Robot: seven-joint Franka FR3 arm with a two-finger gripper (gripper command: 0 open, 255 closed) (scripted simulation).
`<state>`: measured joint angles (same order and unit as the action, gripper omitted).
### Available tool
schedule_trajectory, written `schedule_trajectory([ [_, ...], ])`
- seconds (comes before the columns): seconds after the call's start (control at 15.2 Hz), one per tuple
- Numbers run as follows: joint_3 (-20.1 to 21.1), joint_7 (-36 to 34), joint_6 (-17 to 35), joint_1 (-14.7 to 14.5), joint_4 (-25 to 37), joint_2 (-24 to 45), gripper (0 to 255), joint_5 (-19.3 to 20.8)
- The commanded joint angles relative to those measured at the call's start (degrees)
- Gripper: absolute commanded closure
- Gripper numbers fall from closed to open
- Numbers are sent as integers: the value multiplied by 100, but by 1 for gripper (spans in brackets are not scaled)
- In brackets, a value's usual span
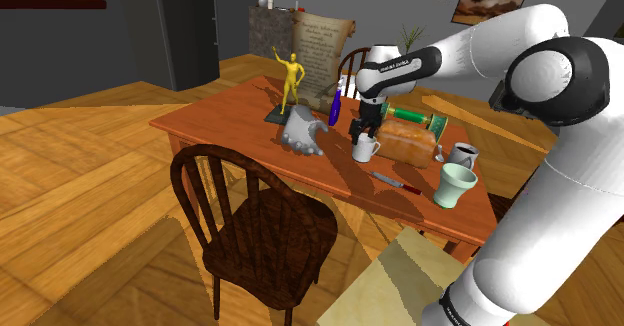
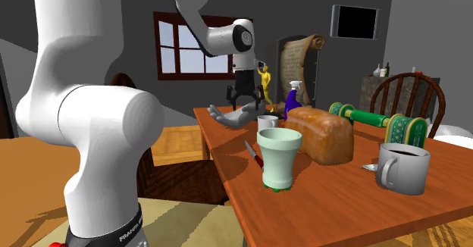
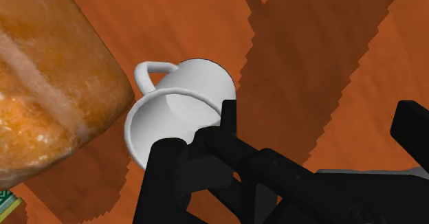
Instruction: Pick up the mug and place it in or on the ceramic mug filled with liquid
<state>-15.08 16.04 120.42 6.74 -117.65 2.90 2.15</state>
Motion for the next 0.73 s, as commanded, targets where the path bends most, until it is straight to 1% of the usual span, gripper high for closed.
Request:
schedule_trajectory([
  [0.0, -76, 124, 128, 94, 293, 387, 0, -75],
  [0.2, -138, 261, 227, 234, 848, 997, 0, -219],
  [0.66, -118, 318, 699, 276, 630, 1259, 0, -304],
])
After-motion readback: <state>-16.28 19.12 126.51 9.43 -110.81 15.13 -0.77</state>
